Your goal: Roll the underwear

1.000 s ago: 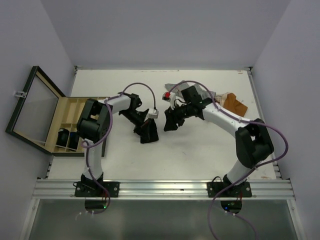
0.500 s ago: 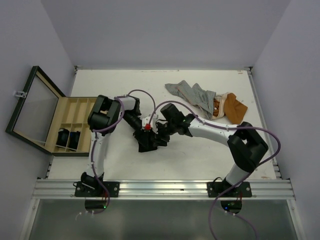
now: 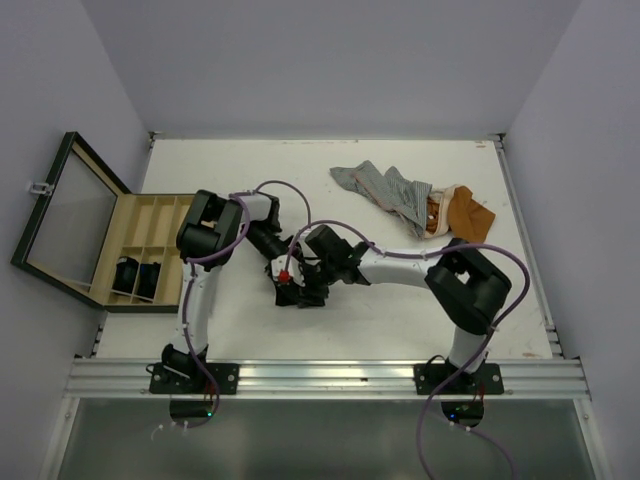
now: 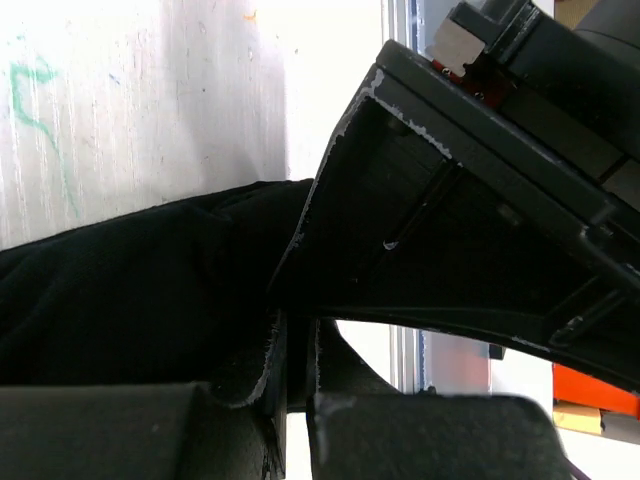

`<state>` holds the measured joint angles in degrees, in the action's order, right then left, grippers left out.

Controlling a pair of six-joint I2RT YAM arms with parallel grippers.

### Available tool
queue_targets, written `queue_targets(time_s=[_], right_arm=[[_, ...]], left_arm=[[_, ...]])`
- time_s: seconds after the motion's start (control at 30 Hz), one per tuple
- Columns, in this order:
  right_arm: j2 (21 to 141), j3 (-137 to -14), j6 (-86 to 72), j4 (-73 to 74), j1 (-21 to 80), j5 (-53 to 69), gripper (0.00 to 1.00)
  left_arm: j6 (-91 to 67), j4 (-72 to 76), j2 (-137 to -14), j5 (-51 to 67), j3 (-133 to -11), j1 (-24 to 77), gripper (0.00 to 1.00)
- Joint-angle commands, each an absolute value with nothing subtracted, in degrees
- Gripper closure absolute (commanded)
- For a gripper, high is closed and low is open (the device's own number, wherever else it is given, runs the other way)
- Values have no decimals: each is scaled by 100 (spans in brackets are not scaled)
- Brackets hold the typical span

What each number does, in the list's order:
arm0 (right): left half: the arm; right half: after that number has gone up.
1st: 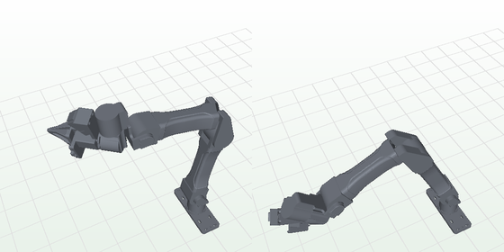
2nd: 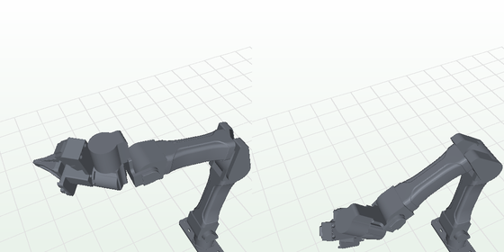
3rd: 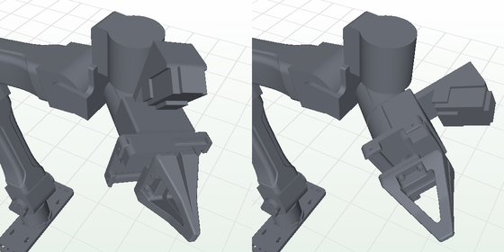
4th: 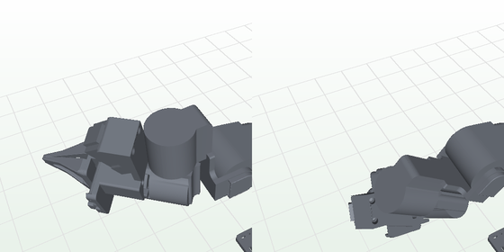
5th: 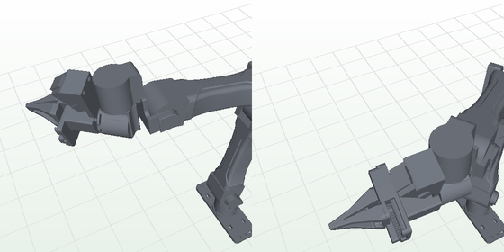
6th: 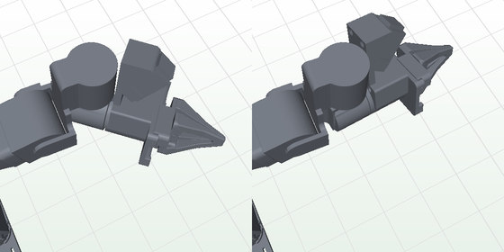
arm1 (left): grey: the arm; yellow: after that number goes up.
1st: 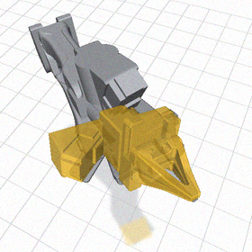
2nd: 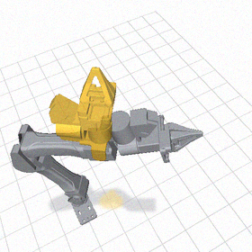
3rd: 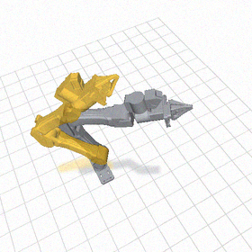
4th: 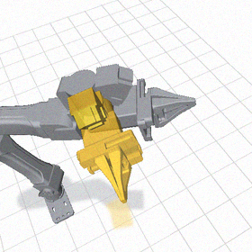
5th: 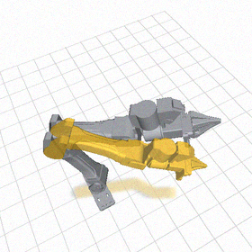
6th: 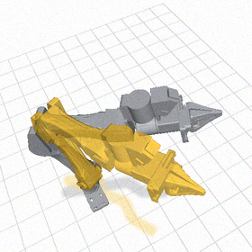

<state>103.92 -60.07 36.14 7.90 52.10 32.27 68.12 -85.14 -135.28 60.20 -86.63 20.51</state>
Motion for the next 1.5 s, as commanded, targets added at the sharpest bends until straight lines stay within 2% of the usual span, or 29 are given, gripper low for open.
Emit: queue_targets(time_s=[0.0, 0.1, 0.2, 0.23, 0.33, 0.43, 0.57, 0.87, 1.0, 1.1, 1.27, 1.37, 1.47], right_arm=[[10678, -6047, 3709, 563, 5229, 2927, 49], [10723, -5994, 3788, 545, 5229, 2769, 51], [10731, -5994, 3841, 659, 5221, 2742, 75], [10714, -6003, 3867, 720, 5221, 2768, 88], [10749, -6020, 3850, 957, 5221, 2786, 100], [10880, -6126, 3779, 1405, 5229, 2829, 100], [11056, -6222, 3578, 1914, 5229, 2979, 100], [11601, -6793, 2471, 2776, 5010, 3883, 100], [12136, -7180, 1804, 3058, 4747, 4524, 100], [12470, -7487, 1382, 3163, 4466, 4999, 100], [13271, -8068, 592, 3104, 3929, 5694, 100], [13455, -8138, 360, 2979, 3771, 5889, 100], [13613, -8332, 431, 3251, 3771, 5801, 100]], left_arm=[[7154, -7330, -13825, 4711, -8552, 1978, 94], [7154, -7277, -13808, 4693, -8473, 1978, 94], [7154, -7260, -13773, 4754, -8446, 1960, 93], [7172, -7268, -13746, 4781, -8446, 1934, 93], [7207, -7303, -13562, 4930, -8507, 1846, 92], [7233, -7365, -13220, 5036, -8587, 1750, 87], [7242, -7435, -12614, 5220, -8832, 1547, 68], [7146, -7296, -10964, 5818, -9141, 388, 55], [6839, -6401, -9610, 5549, -8247, -209, 54], [6452, -5198, -8151, 4951, -6807, -264, 52], [6162, -4018, -6192, 4080, -4880, 341, 50], [6039, -3342, -5374, 3298, -4012, 1307, 44], [5906, -2892, -5203, 2577, -3648, 2300, 43]])
